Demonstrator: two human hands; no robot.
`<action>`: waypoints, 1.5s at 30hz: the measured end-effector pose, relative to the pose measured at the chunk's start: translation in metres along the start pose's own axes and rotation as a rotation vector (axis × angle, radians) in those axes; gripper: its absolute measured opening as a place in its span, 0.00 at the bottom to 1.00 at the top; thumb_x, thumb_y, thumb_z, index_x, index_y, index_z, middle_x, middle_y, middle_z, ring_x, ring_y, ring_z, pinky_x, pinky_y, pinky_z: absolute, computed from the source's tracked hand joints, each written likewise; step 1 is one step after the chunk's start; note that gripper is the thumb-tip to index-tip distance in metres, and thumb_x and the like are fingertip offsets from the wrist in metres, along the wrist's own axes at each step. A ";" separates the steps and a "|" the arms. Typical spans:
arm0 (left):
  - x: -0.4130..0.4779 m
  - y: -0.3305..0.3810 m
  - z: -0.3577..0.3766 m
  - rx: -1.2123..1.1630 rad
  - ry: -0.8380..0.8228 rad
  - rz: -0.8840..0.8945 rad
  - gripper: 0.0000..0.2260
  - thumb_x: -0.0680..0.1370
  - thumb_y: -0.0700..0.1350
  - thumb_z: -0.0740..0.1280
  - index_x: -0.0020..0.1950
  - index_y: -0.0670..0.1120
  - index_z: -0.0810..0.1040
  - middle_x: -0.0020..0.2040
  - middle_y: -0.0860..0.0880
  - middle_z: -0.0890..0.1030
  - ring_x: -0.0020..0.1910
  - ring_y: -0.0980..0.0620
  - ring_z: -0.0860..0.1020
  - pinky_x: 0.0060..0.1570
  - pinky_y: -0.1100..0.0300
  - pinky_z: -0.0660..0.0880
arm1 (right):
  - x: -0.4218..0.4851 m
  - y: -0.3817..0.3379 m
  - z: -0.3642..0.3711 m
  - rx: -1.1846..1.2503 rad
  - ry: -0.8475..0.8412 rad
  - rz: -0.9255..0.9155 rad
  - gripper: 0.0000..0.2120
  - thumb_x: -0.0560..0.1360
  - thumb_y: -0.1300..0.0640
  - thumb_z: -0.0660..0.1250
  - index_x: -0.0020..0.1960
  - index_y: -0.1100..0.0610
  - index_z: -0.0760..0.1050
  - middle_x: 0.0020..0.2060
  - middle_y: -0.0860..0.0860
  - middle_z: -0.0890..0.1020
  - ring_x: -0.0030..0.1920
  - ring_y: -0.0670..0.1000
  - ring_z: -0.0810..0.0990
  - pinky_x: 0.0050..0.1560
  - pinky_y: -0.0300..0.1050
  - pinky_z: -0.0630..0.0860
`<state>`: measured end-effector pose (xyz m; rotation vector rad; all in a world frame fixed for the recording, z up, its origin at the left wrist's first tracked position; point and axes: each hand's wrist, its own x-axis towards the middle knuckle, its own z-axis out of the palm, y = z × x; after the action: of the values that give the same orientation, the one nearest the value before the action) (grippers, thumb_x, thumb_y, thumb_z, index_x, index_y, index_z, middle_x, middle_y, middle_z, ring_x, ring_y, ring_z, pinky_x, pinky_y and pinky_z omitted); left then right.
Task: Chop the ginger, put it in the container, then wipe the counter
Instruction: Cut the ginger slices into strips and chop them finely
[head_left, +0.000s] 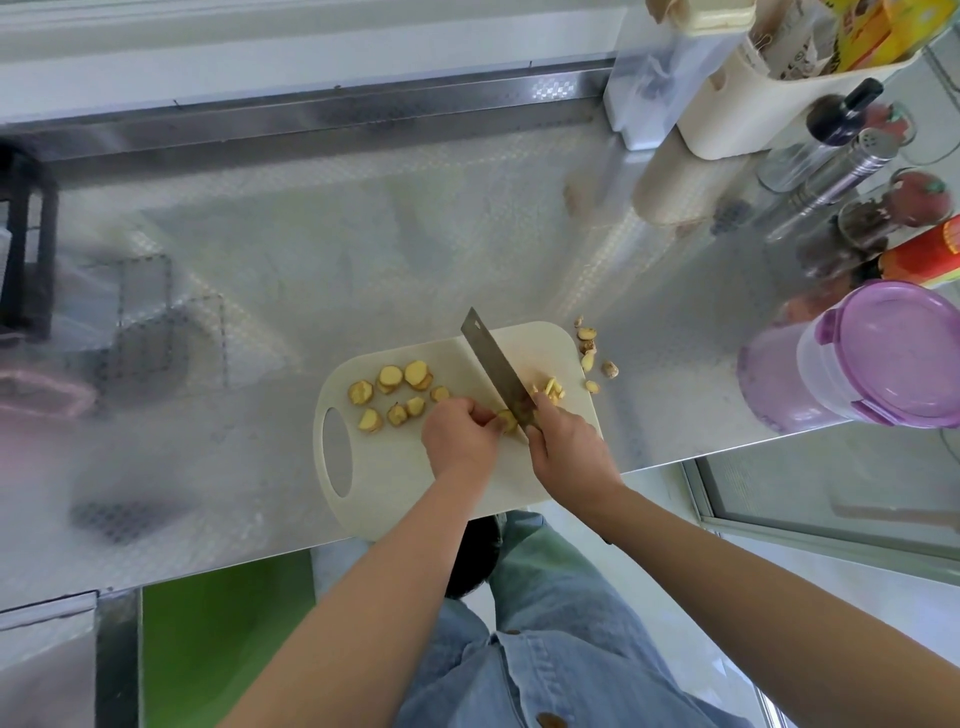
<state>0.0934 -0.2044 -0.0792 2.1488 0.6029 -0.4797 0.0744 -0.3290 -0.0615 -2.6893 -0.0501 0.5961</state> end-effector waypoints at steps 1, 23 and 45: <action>0.000 0.000 0.000 -0.002 0.001 0.003 0.04 0.71 0.46 0.74 0.40 0.45 0.83 0.35 0.49 0.83 0.36 0.51 0.79 0.37 0.61 0.68 | 0.002 -0.001 -0.002 0.002 -0.006 0.001 0.09 0.80 0.58 0.55 0.59 0.57 0.65 0.40 0.55 0.77 0.38 0.59 0.75 0.38 0.52 0.75; -0.001 -0.010 0.002 -0.047 -0.013 0.035 0.05 0.69 0.44 0.75 0.37 0.45 0.82 0.31 0.51 0.80 0.34 0.51 0.79 0.32 0.64 0.67 | 0.026 -0.012 -0.005 0.099 0.054 -0.005 0.05 0.78 0.61 0.56 0.54 0.60 0.66 0.35 0.56 0.73 0.37 0.61 0.74 0.34 0.51 0.70; 0.000 -0.009 0.001 -0.031 -0.017 0.026 0.04 0.69 0.45 0.76 0.38 0.46 0.83 0.30 0.53 0.79 0.34 0.53 0.79 0.34 0.63 0.67 | -0.004 0.000 -0.005 0.018 -0.034 -0.020 0.07 0.80 0.58 0.55 0.57 0.58 0.65 0.34 0.53 0.70 0.36 0.57 0.71 0.35 0.47 0.66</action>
<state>0.0884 -0.2009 -0.0856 2.1186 0.5685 -0.4704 0.0733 -0.3316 -0.0556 -2.6583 -0.0811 0.6331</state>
